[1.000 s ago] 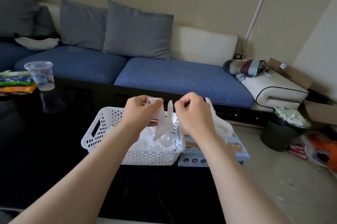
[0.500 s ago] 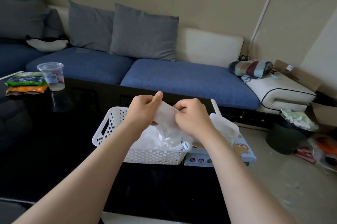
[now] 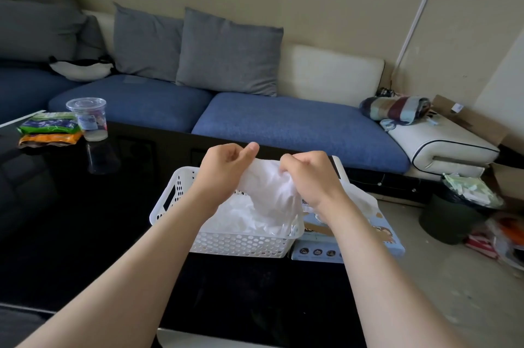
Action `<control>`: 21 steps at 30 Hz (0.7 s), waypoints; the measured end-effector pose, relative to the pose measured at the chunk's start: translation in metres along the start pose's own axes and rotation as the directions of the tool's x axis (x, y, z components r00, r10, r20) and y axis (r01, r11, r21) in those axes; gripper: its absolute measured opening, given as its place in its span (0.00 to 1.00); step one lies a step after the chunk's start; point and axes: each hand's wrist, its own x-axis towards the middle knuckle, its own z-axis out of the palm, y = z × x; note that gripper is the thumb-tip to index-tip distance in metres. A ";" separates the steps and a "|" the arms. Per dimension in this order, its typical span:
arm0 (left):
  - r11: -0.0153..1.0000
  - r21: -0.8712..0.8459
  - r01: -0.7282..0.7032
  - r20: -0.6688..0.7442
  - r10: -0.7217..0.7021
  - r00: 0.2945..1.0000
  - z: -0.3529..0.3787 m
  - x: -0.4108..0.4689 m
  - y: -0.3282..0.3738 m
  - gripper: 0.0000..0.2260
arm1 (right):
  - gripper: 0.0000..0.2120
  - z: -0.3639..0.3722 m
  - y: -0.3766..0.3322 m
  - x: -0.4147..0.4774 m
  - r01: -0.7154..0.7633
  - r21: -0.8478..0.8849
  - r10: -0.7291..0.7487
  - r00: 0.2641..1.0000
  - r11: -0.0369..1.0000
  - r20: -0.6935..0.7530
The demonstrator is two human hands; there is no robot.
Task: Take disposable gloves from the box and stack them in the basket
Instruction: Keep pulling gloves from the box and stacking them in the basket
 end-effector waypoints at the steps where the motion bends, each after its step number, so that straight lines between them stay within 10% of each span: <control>1: 0.999 -0.030 0.010 -0.020 -0.011 1.000 0.001 0.001 0.001 0.23 | 0.21 -0.002 0.001 0.000 -0.031 0.048 0.028 0.996 0.998 0.079; 14: 0.911 -0.363 0.195 0.254 -0.104 0.962 -0.003 -0.007 0.008 0.20 | 0.06 -0.027 0.013 0.002 -0.419 0.405 0.289 0.894 0.813 0.343; 21: 0.930 -0.146 0.338 0.466 -0.237 0.853 -0.002 -0.009 0.004 0.15 | 0.09 -0.020 0.020 0.000 -0.254 -0.105 0.255 0.967 0.961 -0.001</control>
